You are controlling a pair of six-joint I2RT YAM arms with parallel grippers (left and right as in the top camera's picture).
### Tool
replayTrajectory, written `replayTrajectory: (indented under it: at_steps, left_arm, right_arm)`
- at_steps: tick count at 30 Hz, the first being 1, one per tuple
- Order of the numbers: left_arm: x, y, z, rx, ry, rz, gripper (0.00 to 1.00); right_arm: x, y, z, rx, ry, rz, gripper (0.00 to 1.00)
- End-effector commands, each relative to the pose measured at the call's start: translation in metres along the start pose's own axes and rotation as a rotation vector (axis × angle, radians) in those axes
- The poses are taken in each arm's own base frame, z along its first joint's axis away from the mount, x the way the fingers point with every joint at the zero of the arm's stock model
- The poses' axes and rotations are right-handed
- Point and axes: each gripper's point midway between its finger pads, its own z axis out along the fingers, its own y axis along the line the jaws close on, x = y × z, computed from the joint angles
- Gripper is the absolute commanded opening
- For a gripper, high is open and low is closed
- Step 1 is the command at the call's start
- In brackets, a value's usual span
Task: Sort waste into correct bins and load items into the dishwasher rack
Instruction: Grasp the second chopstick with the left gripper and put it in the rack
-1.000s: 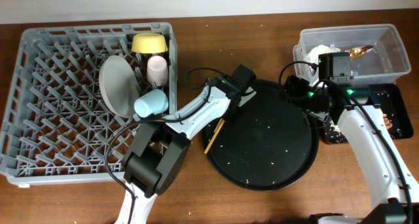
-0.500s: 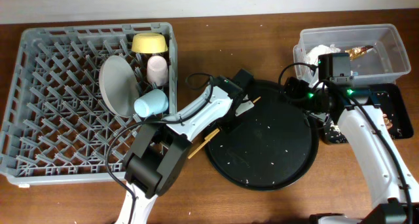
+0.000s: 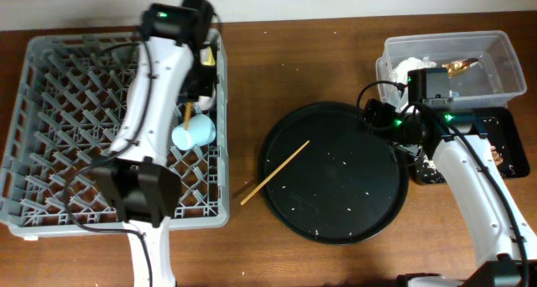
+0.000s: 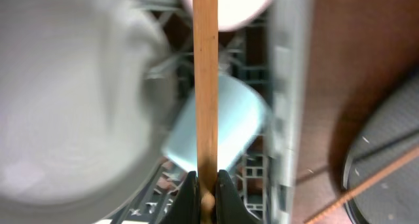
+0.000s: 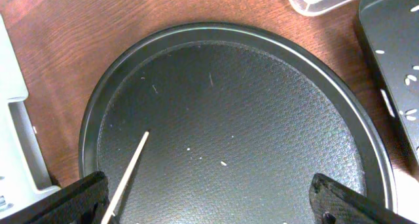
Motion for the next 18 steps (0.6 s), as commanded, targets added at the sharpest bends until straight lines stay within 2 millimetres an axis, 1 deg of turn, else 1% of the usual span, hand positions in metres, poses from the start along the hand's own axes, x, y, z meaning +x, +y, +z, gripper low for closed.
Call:
replayTrajectory:
  at_steps: [1, 2, 3, 4, 5, 6, 8, 9, 10, 11, 12, 13, 14, 15, 16, 17, 18]
  left_arm:
    - [0.012, 0.046, -0.018, -0.027, -0.022, -0.155, 0.0]
    - [0.033, 0.061, -0.022, -0.058, 0.002, -0.178, 0.0]
    - [0.043, 0.066, -0.022, -0.068, 0.017, -0.197, 0.0]
    - [0.065, 0.068, -0.019, -0.075, 0.062, -0.205, 0.01]
    - [0.084, 0.067, -0.01, -0.083, 0.117, -0.193, 0.0]
    - [0.093, 0.066, -0.001, -0.086, 0.14, -0.189, 0.01]
    - [0.106, 0.062, 0.031, -0.093, 0.196, -0.179, 0.0]
    - [0.106, 0.06, 0.044, -0.093, 0.197, -0.178, 0.01]
    - [0.105, 0.059, 0.048, -0.093, 0.193, -0.178, 0.07]
    - [0.103, 0.059, 0.05, -0.09, 0.183, -0.161, 0.33]
    - [0.1, 0.06, 0.05, -0.093, 0.172, -0.13, 0.63]
    - [0.098, 0.061, 0.051, -0.095, 0.164, -0.13, 0.71]
    - [0.092, 0.061, 0.051, -0.095, 0.137, -0.125, 0.73]
    - [0.082, 0.061, 0.047, -0.091, 0.1, -0.132, 0.73]
    - [0.072, 0.061, 0.036, -0.083, 0.06, -0.137, 0.73]
    - [0.063, 0.057, 0.021, -0.073, 0.017, -0.13, 0.71]
    - [0.05, 0.04, 0.001, -0.049, -0.05, -0.066, 0.7]
  right_arm:
    - [-0.002, -0.001, -0.002, 0.007, -0.013, -0.025, 0.99]
    - [-0.003, 0.0, -0.002, 0.006, -0.016, -0.026, 0.99]
    - [-0.003, 0.0, -0.002, 0.006, -0.016, -0.026, 0.99]
    - [-0.003, 0.0, -0.002, 0.006, -0.016, -0.026, 0.99]
    - [-0.003, 0.0, -0.002, 0.006, -0.016, -0.026, 0.99]
    - [-0.003, 0.0, -0.002, 0.006, -0.016, -0.026, 0.99]
    - [-0.003, 0.0, -0.002, 0.006, -0.016, -0.026, 0.99]
    - [-0.003, 0.0, -0.002, 0.006, -0.016, -0.026, 0.99]
    - [-0.003, 0.0, -0.002, 0.006, -0.016, -0.026, 0.99]
    - [-0.003, 0.0, -0.002, 0.006, -0.016, -0.026, 0.99]
    - [-0.003, 0.0, -0.002, 0.006, -0.016, -0.026, 0.99]
    - [-0.003, 0.0, -0.002, 0.006, -0.015, -0.026, 0.99]
    - [-0.003, 0.0, -0.002, 0.006, -0.015, -0.026, 0.99]
    - [-0.003, 0.0, -0.002, 0.006, -0.015, -0.026, 0.99]
    - [-0.003, 0.0, -0.002, 0.006, -0.015, -0.033, 0.99]
    - [-0.003, 0.0, -0.002, 0.006, -0.015, -0.034, 0.99]
    - [-0.003, 0.0, -0.002, 0.006, -0.015, -0.033, 0.99]
